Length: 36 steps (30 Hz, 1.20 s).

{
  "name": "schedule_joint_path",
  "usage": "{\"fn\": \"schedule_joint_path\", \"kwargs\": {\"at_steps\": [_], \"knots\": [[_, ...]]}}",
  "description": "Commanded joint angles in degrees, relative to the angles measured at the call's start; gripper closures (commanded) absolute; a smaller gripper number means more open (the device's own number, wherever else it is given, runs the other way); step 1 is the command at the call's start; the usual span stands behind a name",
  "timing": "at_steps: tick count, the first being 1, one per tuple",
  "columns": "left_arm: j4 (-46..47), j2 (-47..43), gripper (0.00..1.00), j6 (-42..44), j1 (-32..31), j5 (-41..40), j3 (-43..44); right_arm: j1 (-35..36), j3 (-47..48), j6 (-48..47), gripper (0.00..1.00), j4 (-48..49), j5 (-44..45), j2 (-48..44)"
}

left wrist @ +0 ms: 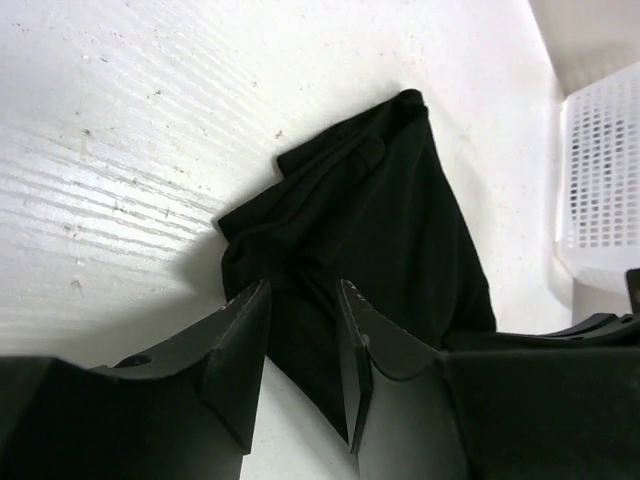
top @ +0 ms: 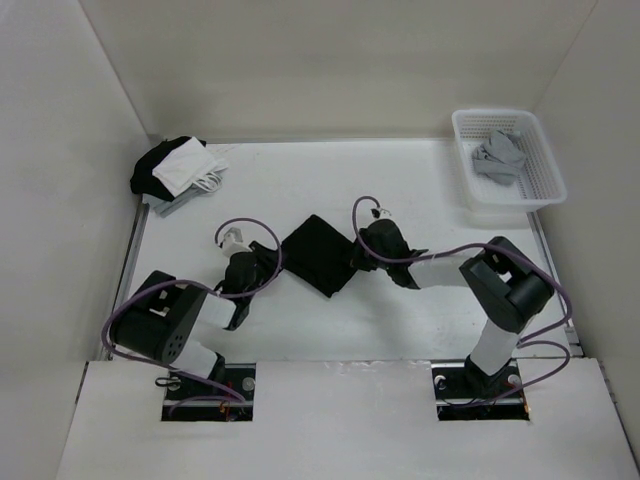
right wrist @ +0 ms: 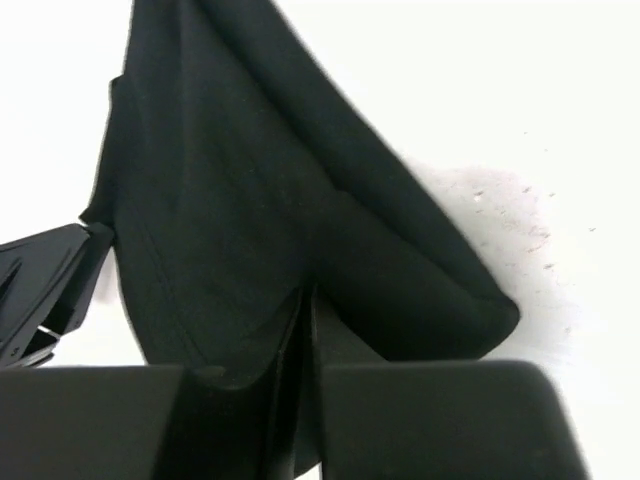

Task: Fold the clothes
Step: Fold the tank top

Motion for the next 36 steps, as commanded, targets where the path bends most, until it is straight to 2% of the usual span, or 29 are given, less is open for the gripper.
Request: {"fn": "schedule_joint_path", "kwargs": {"at_steps": [1, 4, 7, 13, 16, 18, 23, 29, 36], "knots": [[6.1, -6.3, 0.68, -1.0, -0.3, 1.5, -2.2, 0.1, -0.2, 0.6, 0.86, 4.3, -2.6, -4.5], [1.4, -16.6, 0.66, -0.4, -1.8, 0.8, -3.5, 0.1, 0.0, -0.2, 0.72, 3.2, -3.8, -10.7], [-9.4, -27.4, 0.62, 1.6, -2.3, -0.3, -2.6, 0.1, -0.9, -1.4, 0.57, 1.8, -3.7, -18.0], [-38.0, -44.2, 0.53, 12.5, -2.5, -5.4, 3.8, -1.9, -4.6, -7.6, 0.42, -1.3, 0.8, -30.4], [-50.5, -48.9, 0.5, 16.6, -2.2, -10.0, 7.6, -3.4, -8.6, -10.9, 0.35, 0.9, 5.9, -34.6], [-55.3, -51.7, 0.46, 17.0, -1.9, -12.3, 8.9, -4.5, -12.1, -11.9, 0.31, 4.2, 9.8, -36.2], [-59.8, -52.8, 0.42, 16.8, 1.3, -11.7, 9.9, -7.5, -19.2, -8.6, 0.26, 11.1, 15.4, -37.3], [-60.1, -50.8, 0.4, 13.6, 5.3, -8.6, 9.4, -11.1, -21.4, -6.3, 0.24, 13.1, 14.7, -36.9], [-57.4, -47.4, 0.38, 11.9, 6.9, -6.4, 9.6, -12.1, -21.3, -5.4, 0.23, 12.6, 12.8, -36.4]]}}
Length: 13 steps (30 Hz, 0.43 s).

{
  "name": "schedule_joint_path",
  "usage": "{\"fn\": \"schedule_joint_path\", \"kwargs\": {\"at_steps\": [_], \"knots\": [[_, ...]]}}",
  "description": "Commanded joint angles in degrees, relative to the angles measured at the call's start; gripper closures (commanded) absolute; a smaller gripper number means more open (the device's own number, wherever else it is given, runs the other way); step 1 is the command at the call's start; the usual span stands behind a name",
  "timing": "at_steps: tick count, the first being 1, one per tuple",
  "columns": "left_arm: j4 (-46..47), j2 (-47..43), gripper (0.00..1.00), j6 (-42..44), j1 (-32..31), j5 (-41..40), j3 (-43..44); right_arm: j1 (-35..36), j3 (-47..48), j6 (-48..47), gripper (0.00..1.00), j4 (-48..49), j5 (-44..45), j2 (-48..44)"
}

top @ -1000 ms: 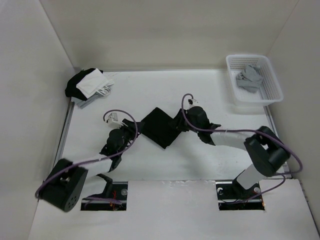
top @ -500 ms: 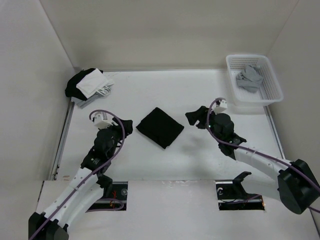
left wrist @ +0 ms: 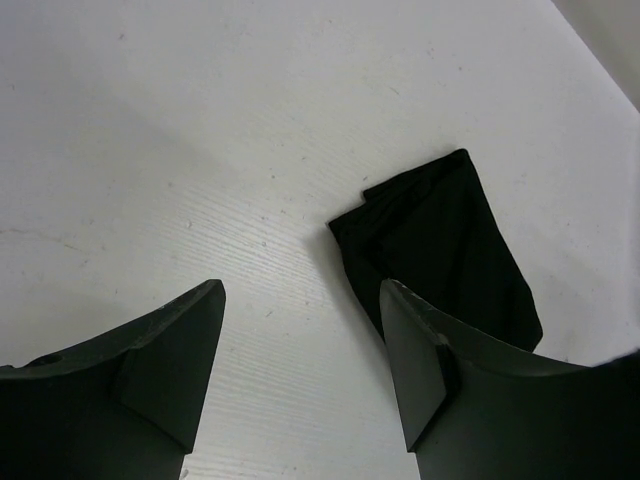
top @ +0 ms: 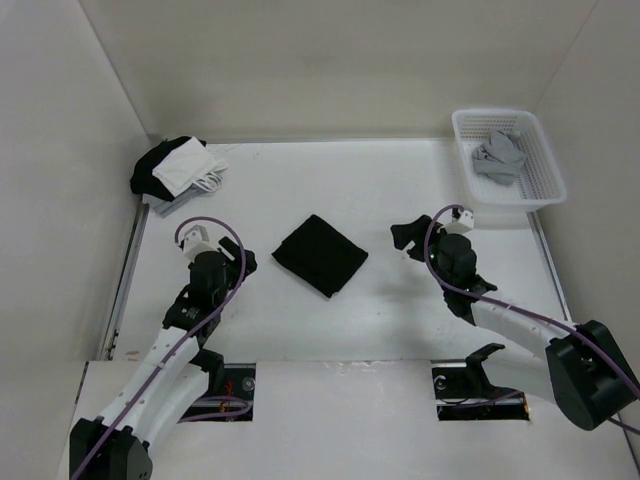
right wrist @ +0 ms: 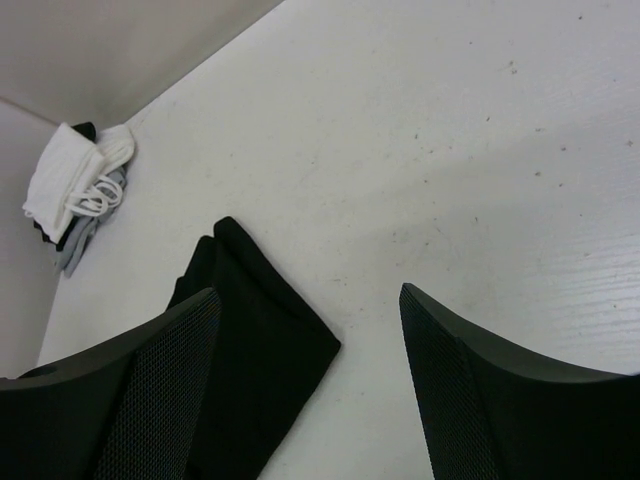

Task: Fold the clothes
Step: Fold the tank top

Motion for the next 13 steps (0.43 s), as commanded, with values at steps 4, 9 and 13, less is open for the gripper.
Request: {"fn": "schedule_joint_path", "kwargs": {"at_steps": [4, 9, 13], "knots": [[4.5, 2.1, 0.38, -0.9, 0.6, 2.7, 1.7, -0.4, 0.7, 0.7, 0.22, 4.2, -1.2, 0.7], [6.6, 3.0, 0.39, -0.4, 0.7, 4.0, 0.7, -0.5, 0.8, 0.7, 0.22, 4.1, -1.4, 1.0], [7.1, 4.6, 0.36, 0.2, 0.7, 4.5, 0.3, -0.5, 1.1, 0.7, 0.22, 4.1, -1.6, 1.8]]}}
